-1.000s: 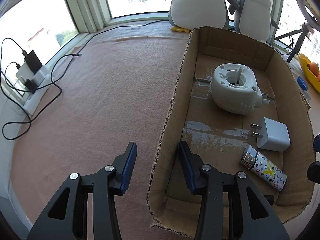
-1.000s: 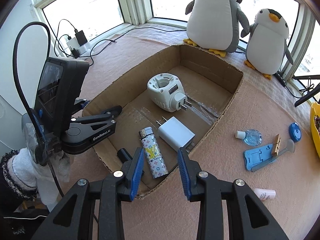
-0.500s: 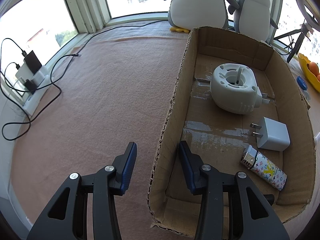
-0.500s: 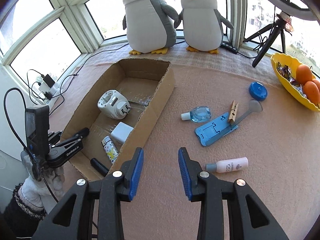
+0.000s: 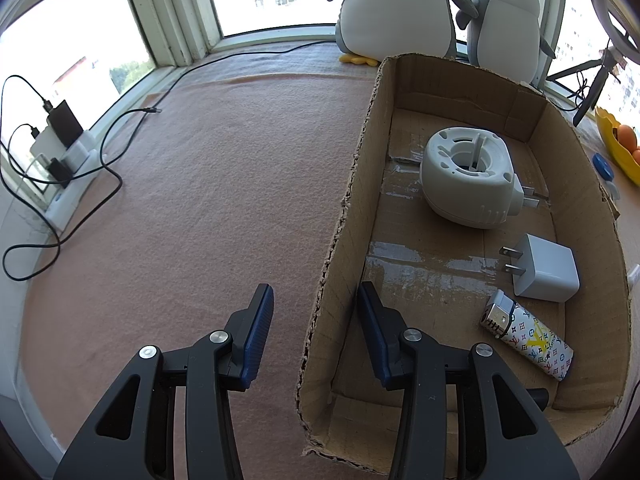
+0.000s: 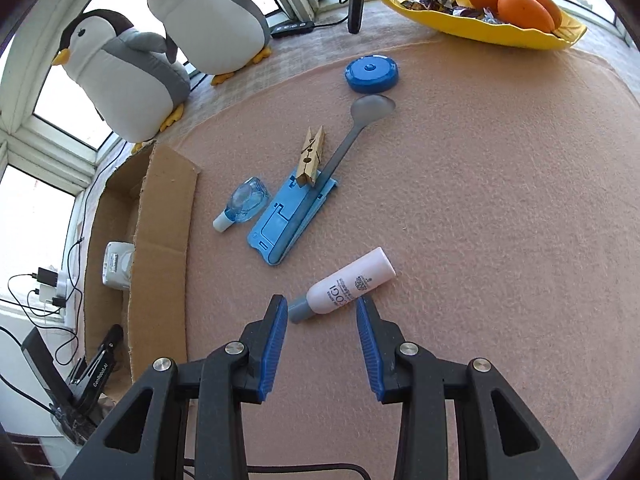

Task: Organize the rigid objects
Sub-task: 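Move the right gripper to the white lotion tube and grasp it, then carry the white tube with the right gripper into the box and release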

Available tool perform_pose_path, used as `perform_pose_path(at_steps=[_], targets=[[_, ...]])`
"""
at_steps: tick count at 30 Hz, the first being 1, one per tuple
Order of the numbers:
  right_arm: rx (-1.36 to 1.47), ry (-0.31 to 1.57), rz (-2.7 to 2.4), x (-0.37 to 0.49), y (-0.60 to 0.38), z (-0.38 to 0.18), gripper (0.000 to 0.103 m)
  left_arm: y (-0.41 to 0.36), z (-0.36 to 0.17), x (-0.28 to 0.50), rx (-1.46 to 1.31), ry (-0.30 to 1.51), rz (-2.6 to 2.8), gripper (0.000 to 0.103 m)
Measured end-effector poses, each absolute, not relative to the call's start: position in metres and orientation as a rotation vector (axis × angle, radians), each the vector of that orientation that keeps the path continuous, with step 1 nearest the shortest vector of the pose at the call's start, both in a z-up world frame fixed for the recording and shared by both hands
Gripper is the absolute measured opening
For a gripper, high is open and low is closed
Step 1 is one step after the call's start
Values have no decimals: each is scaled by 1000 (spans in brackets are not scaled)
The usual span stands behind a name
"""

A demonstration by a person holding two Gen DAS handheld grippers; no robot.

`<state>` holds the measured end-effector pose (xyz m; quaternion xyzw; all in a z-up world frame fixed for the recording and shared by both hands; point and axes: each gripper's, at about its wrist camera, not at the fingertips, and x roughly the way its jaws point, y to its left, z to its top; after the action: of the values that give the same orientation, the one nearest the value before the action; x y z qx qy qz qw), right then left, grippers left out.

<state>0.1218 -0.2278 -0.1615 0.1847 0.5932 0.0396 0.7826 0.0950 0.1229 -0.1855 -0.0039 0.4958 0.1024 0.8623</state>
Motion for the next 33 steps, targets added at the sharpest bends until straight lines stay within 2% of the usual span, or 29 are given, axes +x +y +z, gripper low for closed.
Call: perform_pose_path(at_steps=[12, 23, 26, 29, 33], targets=[[475, 1330, 21, 139, -241, -182, 33, 121, -187, 96, -16, 1038, 213, 43], [342, 1351, 45, 150, -228, -185, 32, 121, -187, 97, -19, 1038, 210, 43], [288, 1350, 52, 151, -223, -185, 28, 121, -187, 97, -19, 1038, 210, 43], [225, 1346, 57, 149, -220, -185, 19, 121, -187, 97, -18, 1038, 210, 43], [214, 1342, 75, 147, -222, -184, 18, 121, -187, 98, -19, 1037, 210, 43]])
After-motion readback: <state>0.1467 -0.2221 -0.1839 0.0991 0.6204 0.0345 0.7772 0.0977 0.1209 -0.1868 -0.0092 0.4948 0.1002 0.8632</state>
